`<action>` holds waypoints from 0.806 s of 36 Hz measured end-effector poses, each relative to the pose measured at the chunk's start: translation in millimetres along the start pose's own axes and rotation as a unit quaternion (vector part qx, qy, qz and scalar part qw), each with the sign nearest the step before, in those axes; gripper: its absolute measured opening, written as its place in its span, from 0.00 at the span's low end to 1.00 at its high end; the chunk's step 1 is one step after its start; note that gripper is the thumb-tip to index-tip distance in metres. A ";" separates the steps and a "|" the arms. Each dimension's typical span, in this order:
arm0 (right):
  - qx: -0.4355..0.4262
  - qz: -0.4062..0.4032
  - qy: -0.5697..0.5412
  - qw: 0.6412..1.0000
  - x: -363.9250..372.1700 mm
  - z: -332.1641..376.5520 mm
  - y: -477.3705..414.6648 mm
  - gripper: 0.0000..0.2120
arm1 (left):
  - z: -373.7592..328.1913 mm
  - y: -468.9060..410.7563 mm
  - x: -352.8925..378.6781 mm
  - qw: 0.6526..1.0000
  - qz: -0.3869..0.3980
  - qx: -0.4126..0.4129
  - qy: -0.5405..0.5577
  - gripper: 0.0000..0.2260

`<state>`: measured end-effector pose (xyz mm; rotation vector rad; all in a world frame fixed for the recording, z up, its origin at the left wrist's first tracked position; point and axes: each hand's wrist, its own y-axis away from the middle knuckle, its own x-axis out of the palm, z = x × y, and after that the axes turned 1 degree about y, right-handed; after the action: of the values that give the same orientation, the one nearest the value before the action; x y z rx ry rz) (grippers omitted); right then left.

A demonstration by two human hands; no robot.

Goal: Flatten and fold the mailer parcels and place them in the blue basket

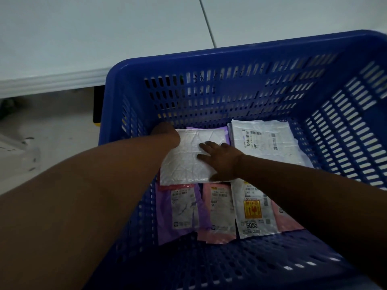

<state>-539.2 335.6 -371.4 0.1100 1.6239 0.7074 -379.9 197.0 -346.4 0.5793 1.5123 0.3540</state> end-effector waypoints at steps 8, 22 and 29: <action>0.067 0.012 -0.026 0.997 14.4 -1.0 -4.7 0.52 | -19.1 15.3 21.0 0.965 -0.131 0.153 -0.167 0.20; 0.159 -0.122 -0.125 0.972 18.2 -1.1 -10.1 0.35 | -8.7 16.9 79.7 0.956 -0.154 0.247 -0.036 0.29; 0.133 -0.054 -0.102 0.984 26.7 -5.7 -12.3 0.35 | -14.0 20.7 92.5 0.958 -0.132 0.251 -0.050 0.28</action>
<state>-545.8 335.9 -400.6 0.2758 1.5063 0.3798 -386.7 267.6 -410.9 0.7663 1.5614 -0.2730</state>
